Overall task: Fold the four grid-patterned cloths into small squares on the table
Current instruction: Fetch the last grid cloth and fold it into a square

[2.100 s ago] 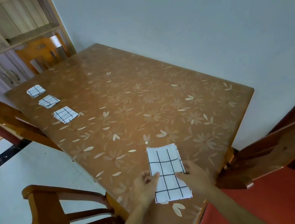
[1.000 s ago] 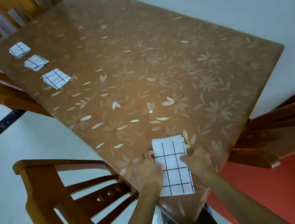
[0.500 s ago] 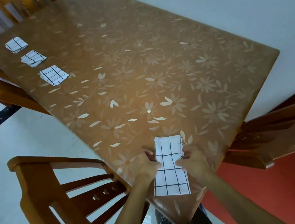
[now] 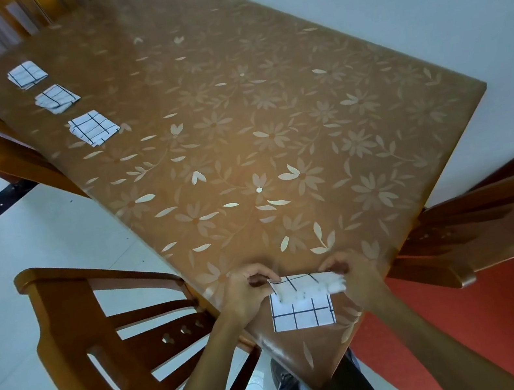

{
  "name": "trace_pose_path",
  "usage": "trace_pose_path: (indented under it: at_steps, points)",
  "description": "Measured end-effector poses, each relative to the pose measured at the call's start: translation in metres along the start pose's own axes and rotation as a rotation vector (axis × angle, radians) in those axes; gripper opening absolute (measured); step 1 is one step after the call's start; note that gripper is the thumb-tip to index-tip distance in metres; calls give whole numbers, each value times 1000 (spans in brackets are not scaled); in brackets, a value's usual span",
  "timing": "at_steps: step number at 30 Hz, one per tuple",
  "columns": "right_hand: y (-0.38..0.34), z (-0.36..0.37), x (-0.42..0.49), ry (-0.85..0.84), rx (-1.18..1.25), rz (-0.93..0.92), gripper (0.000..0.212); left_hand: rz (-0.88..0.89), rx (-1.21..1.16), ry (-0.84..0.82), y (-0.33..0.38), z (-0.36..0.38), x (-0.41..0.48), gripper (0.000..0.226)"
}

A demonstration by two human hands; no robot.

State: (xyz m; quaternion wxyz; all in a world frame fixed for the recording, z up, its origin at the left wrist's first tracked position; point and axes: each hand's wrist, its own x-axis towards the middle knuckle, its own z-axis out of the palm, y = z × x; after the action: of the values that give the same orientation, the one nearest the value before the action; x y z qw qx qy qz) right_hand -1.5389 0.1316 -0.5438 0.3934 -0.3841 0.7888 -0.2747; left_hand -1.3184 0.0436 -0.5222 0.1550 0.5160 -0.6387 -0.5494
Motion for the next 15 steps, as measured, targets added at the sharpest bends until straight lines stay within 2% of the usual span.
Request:
trace_pose_path:
  at_steps: [2,5,8,10,15]
  points:
    - [9,3,-2,15,-9,-35,54,46,95,14,-5,1,-2,34]
    - [17,7,-10,56,-135,-168,59,133,301,70,-15,4,-4,35]
    - [21,7,-16,93,-209,-249,45,335,464,141,-24,6,-4,38]
    - [20,8,-17,80,-226,-254,30,392,507,163,-27,5,-4,34]
    - [22,9,-18,51,-217,-274,22,293,440,182,-31,4,-4,28]
